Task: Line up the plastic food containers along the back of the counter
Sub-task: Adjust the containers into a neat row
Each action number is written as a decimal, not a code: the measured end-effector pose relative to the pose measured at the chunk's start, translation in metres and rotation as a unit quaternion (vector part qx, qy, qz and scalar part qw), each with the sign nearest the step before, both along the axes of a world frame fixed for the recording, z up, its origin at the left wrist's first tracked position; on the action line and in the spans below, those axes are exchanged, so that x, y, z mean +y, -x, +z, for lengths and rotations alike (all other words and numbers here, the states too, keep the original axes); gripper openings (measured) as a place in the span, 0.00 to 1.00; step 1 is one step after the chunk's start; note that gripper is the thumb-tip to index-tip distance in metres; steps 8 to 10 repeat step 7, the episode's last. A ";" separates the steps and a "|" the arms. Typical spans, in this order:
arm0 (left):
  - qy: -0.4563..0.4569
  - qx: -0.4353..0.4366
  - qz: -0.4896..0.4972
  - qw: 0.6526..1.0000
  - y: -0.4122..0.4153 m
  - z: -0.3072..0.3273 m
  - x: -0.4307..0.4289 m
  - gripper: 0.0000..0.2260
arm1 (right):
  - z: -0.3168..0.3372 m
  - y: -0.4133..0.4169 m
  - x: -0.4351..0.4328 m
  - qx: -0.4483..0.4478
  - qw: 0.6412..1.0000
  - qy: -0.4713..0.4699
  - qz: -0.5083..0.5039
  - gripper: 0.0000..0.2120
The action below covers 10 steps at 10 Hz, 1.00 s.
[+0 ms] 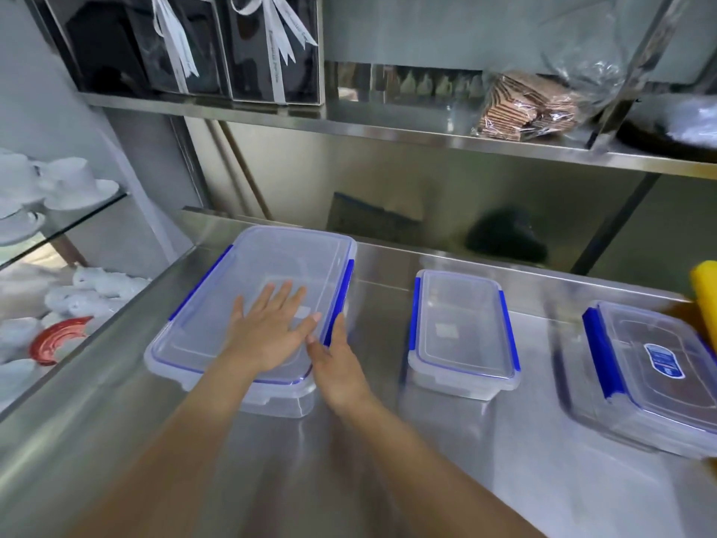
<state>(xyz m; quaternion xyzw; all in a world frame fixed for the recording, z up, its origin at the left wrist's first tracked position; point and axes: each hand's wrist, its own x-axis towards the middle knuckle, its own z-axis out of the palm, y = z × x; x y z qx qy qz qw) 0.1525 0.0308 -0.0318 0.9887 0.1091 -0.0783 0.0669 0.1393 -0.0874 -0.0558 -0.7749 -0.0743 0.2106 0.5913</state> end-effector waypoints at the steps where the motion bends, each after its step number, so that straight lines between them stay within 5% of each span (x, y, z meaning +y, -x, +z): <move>1: -0.012 0.000 -0.013 1.000 -0.002 0.001 0.000 0.30 | -0.001 -0.001 0.002 -0.001 1.000 -0.003 -0.020 0.32; 5: -0.018 -0.018 -0.011 1.000 -0.008 0.011 0.008 0.31 | 0.007 -0.013 -0.001 -0.008 1.000 0.014 0.015 0.37; 7: 0.032 -0.108 -0.003 0.994 -0.001 0.024 -0.006 0.30 | 0.052 -0.009 -0.056 -0.024 0.996 0.062 0.054 0.26; 10: 0.032 -0.108 -0.003 0.994 -0.001 0.024 -0.006 0.30 | 0.052 -0.009 -0.056 -0.024 0.996 0.062 0.054 0.26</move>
